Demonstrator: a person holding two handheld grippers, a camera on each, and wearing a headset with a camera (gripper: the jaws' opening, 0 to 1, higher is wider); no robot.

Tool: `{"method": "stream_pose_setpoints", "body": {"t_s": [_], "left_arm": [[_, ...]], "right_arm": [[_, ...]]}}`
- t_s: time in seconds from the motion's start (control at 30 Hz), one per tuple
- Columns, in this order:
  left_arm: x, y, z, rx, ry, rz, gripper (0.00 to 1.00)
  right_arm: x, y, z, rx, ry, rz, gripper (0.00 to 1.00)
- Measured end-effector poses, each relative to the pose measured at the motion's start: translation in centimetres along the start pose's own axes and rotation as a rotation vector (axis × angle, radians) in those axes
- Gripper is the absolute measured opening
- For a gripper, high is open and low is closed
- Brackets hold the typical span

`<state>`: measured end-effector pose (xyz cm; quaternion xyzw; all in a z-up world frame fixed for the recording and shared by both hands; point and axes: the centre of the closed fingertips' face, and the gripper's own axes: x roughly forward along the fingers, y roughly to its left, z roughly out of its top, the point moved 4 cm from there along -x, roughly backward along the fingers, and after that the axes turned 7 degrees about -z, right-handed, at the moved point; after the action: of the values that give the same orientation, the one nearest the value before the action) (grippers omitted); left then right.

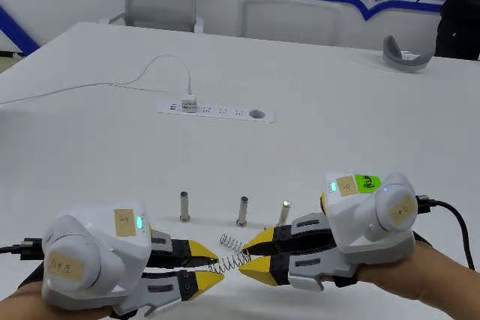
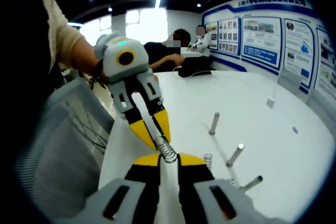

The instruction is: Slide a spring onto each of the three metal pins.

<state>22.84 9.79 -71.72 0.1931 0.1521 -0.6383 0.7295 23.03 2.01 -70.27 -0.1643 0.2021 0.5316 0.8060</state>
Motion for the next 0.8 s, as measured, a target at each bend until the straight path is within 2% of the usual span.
{"method": "stream_pose_setpoints", "body": {"t_s": [0.33, 0.8], "left_arm": [[0.0, 0.0, -0.1, -0.018, -0.003, 0.01, 0.1], [0.0, 0.5, -0.2, -0.068, -0.025, 0.034, 0.1]], "right_arm": [[0.3, 0.8, 2.5, -0.025, -0.05, 0.018, 0.12], [1.6, 0.8, 3.7, -0.053, -0.058, 0.01, 0.12]]}}
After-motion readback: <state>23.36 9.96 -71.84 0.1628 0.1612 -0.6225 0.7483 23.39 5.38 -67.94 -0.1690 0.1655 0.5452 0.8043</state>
